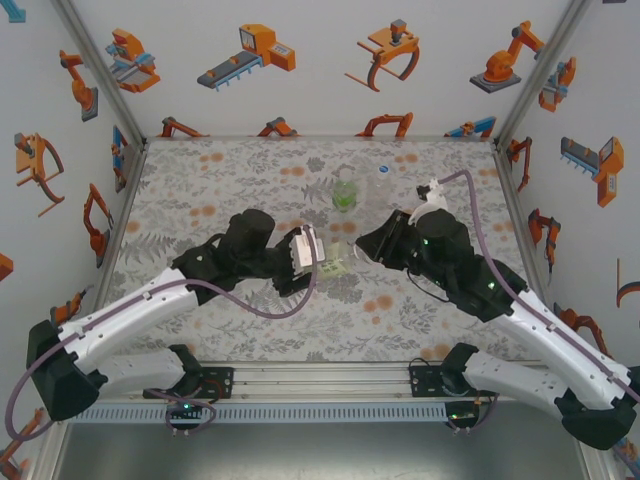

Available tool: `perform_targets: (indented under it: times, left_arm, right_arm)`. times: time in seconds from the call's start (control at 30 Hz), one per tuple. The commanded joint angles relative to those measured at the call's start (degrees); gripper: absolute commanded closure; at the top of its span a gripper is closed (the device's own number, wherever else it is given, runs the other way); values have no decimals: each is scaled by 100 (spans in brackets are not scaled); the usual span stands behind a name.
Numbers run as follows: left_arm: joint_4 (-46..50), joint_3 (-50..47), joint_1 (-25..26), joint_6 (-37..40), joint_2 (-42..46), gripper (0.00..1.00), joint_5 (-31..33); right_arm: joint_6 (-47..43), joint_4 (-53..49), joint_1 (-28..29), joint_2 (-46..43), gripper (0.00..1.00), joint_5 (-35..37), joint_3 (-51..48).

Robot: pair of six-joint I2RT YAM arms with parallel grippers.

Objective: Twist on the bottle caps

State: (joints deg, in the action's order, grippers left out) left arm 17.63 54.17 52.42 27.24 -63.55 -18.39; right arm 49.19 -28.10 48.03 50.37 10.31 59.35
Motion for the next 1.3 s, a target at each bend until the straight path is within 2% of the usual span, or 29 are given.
perform_targets:
  times: [0.0,0.17,0.37,0.5,0.77,0.93,1.07,1.13,1.27]
  left_arm:
    - [-377,-205,-57,-408,418,100,219]
    - [-437,-439,-140,-611,824,100,334]
    - [-782,-674,-308,-966,1255,100,273]
    - [-1167,-801,-482,-1346,1505,100,161]
    - [-1563,-959,-749,-1757,1761,100,-10]
    - [-1521,-934,-765,-1698,1757,100,-92]
    - [-1490,-923,-775,-1705,1785,100,-112]
    - [-1464,-922,-771,-1687,1807,100,-114]
    - [-1389,-903,-786,-1656,1817,100,-114]
  right_arm:
    - [-796,-415,9,60,100,437,63]
    - [-1174,211,-13,231,100,233,-411]
    - [-2079,2117,-13,464,100,-298,-1661]
    - [-2460,3322,-15,1009,100,-660,-2379]
    - [-3253,4545,-13,2309,100,-1165,-2753]
    - [-3488,4773,-13,3019,100,-1459,-2683]
    - [-3691,4831,-13,3286,100,-1379,-2880]
    - [-3727,4795,-13,3345,96,-1381,-2974]
    - [-3611,4696,-13,3271,79,-1500,-3156]
